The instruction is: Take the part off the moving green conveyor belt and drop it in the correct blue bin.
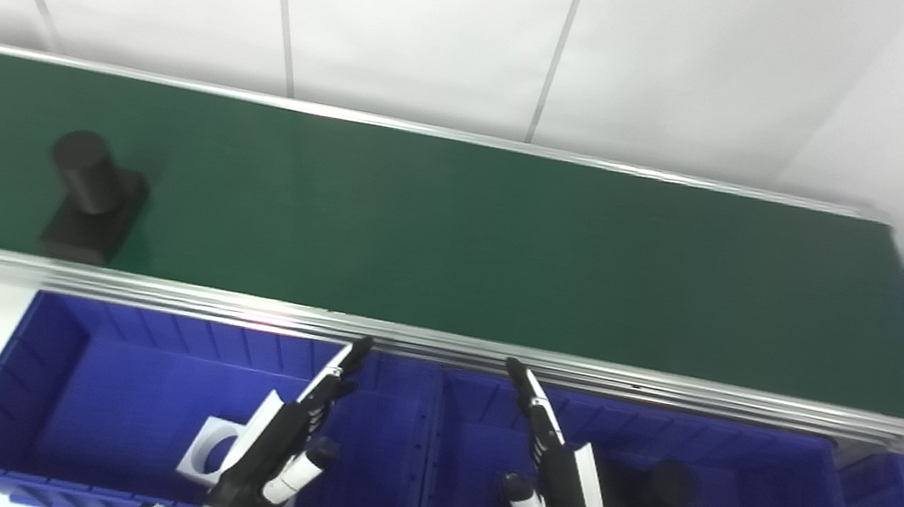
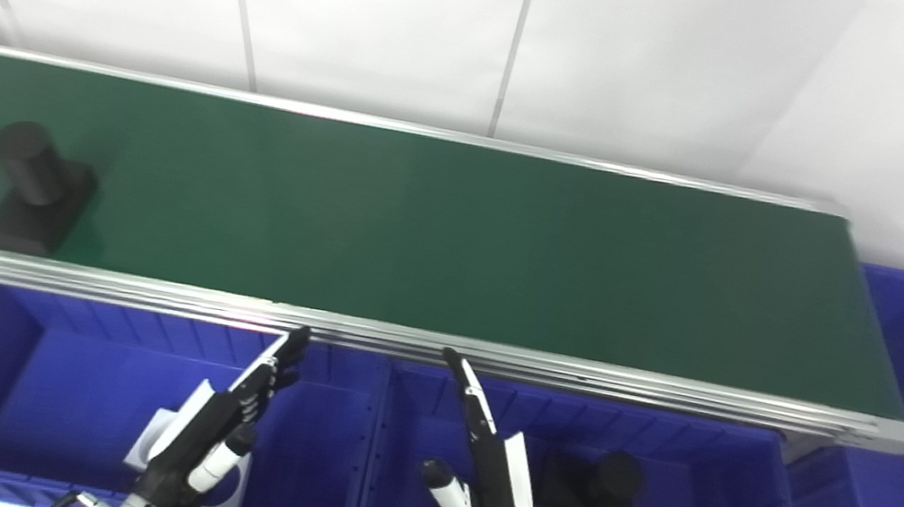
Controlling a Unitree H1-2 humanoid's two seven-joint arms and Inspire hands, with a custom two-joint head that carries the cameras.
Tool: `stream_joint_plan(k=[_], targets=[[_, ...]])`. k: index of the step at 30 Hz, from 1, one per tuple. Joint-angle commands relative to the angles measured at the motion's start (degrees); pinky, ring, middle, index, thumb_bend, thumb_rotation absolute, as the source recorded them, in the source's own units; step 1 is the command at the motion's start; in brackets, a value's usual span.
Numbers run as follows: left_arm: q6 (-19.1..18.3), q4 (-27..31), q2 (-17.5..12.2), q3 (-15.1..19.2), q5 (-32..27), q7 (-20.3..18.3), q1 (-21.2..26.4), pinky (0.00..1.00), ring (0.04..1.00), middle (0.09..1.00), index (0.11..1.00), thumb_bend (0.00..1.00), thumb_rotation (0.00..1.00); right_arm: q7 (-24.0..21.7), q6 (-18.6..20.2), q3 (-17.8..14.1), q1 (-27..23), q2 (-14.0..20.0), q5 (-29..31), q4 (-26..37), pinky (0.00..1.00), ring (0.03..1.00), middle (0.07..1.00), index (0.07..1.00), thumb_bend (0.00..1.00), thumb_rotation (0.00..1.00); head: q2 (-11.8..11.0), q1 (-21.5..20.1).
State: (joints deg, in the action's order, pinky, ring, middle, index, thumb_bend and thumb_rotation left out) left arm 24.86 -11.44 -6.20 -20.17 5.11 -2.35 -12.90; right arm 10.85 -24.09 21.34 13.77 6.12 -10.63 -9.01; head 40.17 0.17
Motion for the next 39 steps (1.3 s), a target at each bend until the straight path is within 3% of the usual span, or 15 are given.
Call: stream_joint_plan(k=[1,3,11,25,28,29,33,39], targets=[[2.1,0.2,0.8,-0.6,0.5,1.4,1.2,0.97,0.998,0.992,0.97,0.83,1.0,0.7,-2.8,0.1,-0.7,0.6,0.4,0.4,0.96,0.961,0.952,0.944,0.84,1.0,-1.4,3.3],[2.1,-0.9,1.1,-1.2,0.7,2.0,1.5,0.98,1.0,0.988,0.964,0.83,1.0,0.9,-2.8,0.2,-0.9,1.3,0.8,-0.3,0.96,0.957,0.955,0.95,0.83,1.0,-3.1,5.6],[2.1,-4.4,1.7,-3.5,1.0,5.0,2.9,1.0,1.0,0.987,0.959,0.86,1.0,1.3,-2.8,0.3,-1.3,2.5,1.7,-1.9,0.95,0.961,0.961,0.949,0.86,1.0,-6.2,6.6],[2.1,-6.4,1.5,-4.6,0.6,5.7,3.7,1.0,1.0,0.993,0.961,0.9,0.98,2.6,-2.8,1.4,-1.9,3.1,2.6,-3.8,0.95,0.94,0.949,0.939,0.83,1.0,-8.1,6.2],[2.1,-6.9,1.3,-4.6,0.7,5.9,3.8,1.0,0.999,0.988,0.958,0.89,0.98,3.0,-2.8,1.8,-2.0,3.0,2.5,-4.3,0.94,0.94,0.947,0.934,0.82,1.0,-9.5,5.8],[2.1,-7.3,1.2,-4.8,0.8,6.1,3.9,1.0,0.999,0.988,0.958,0.89,0.98,3.1,-2.8,2.0,-2.1,3.1,2.6,-4.7,0.94,0.94,0.947,0.934,0.82,1.0,-11.0,5.1],[2.1,-8.2,0.8,-5.7,1.5,7.3,4.5,1.0,1.0,0.992,0.965,0.9,0.99,3.0,-2.8,2.4,-2.4,3.2,3.2,-5.5,0.93,0.936,0.94,0.922,0.86,1.0,-11.2,5.0],[2.1,-8.0,0.5,-6.4,1.0,7.7,4.5,1.0,1.0,0.989,0.957,0.88,0.98,2.8,-2.8,2.5,-2.4,3.5,3.7,-5.1,0.96,0.942,0.952,0.931,0.82,1.0,-10.4,5.2]])
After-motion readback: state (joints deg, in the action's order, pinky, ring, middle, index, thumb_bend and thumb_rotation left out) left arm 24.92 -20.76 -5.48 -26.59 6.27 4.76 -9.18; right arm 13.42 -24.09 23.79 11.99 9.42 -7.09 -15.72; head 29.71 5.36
